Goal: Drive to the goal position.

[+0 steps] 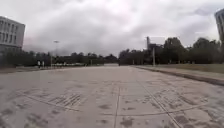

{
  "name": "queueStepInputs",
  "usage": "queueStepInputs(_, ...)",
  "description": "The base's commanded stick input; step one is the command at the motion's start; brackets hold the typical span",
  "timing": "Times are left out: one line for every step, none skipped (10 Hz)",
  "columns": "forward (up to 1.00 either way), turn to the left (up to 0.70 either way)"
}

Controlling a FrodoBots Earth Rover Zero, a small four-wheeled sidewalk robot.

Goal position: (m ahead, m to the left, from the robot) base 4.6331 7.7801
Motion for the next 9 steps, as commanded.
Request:
queueStepInputs(0.70,0.01)
queueStepInputs(0.70,0.01)
queueStepInputs(0.70,0.01)
queueStepInputs(0.70,0.01)
queueStepInputs(0.70,0.01)
queueStepInputs(0.70,0.01)
queueStepInputs(0.70,0.01)
queueStepInputs(0.70,0.01)
queueStepInputs(0.70,0.01)
